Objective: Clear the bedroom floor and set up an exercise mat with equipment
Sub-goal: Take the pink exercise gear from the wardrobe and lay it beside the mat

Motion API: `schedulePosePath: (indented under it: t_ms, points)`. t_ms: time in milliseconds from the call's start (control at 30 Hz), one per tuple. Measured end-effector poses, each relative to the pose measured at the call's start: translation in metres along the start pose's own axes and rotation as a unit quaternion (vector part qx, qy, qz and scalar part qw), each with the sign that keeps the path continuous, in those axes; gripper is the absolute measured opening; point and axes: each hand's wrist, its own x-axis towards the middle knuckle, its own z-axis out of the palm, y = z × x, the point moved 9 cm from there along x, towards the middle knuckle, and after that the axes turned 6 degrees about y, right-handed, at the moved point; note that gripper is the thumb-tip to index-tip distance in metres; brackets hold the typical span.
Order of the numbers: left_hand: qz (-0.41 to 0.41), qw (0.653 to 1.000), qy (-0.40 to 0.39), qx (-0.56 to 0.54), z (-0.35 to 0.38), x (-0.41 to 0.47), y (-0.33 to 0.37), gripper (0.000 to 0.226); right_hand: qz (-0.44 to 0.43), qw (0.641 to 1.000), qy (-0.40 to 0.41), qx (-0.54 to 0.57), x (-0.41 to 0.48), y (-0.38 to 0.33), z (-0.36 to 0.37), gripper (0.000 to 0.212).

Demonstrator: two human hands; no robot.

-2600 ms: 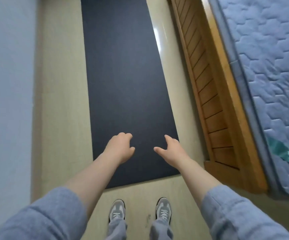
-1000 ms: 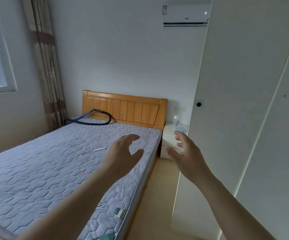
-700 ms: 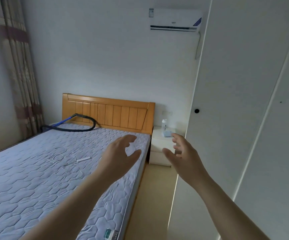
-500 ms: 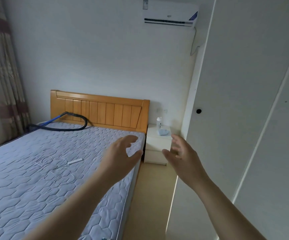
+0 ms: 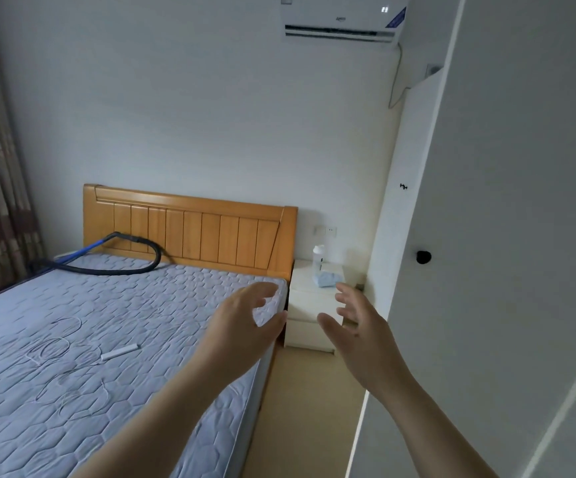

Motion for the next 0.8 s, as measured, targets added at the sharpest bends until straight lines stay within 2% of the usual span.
schedulePosePath:
  t_ms: [367,567,800]
  points:
    - [-0.012,1.0,0.0,-0.02,0.07,0.136,-0.078,0.042,0.023,0.999,0.006,0.036,0.15,0.067,0.066,0.059]
    - [0.007,0.998,-0.013,-0.054,0.097,0.234,-0.124,0.042,0.039,0.997,0.051,0.05,0.238,0.083,0.104,0.051]
    - [0.027,0.994,-0.047,-0.094,0.15,0.326,-0.149,0.042,0.062,0.992,0.103,0.045,0.321,0.107,0.114,0.049]
